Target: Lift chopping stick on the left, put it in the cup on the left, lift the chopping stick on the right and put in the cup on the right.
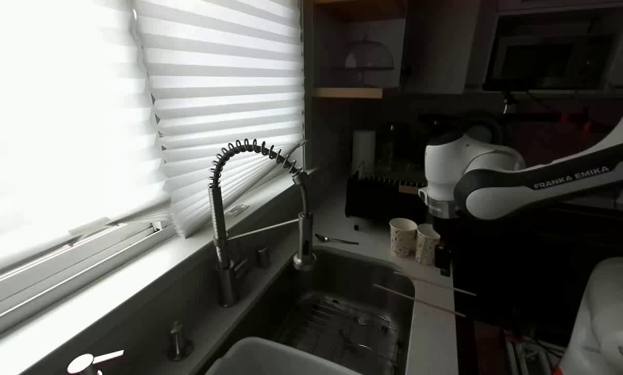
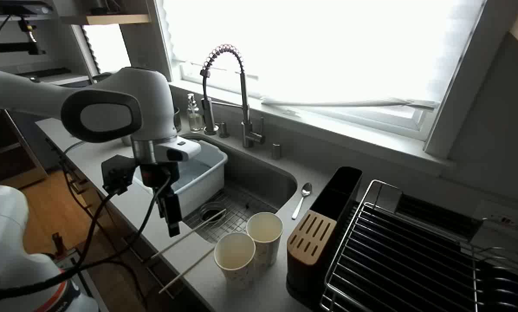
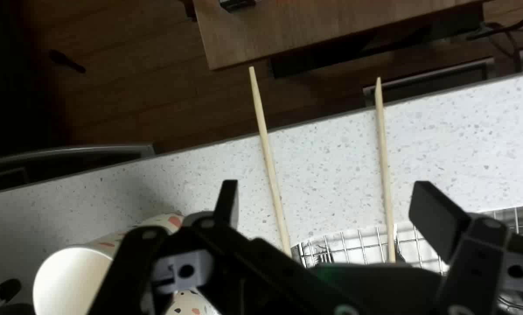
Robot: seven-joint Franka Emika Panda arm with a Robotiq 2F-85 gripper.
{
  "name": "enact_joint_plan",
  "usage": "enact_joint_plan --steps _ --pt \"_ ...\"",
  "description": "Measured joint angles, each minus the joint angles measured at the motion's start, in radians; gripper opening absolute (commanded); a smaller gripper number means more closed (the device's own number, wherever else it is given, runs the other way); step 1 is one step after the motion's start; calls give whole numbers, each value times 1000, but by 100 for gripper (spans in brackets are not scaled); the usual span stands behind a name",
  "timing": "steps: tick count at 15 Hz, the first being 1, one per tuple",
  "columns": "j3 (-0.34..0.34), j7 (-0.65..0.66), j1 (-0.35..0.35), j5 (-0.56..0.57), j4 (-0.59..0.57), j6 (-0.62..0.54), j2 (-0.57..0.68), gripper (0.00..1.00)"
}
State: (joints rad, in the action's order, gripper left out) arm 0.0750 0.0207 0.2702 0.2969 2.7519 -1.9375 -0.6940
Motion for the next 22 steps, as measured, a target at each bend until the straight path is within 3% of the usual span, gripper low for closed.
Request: enact_joint_plan --steps 14,22 --pt "-4 12 -1 10 0 -1 9 100" --pt "-14 135 -26 -10 -34 -296 195 100"
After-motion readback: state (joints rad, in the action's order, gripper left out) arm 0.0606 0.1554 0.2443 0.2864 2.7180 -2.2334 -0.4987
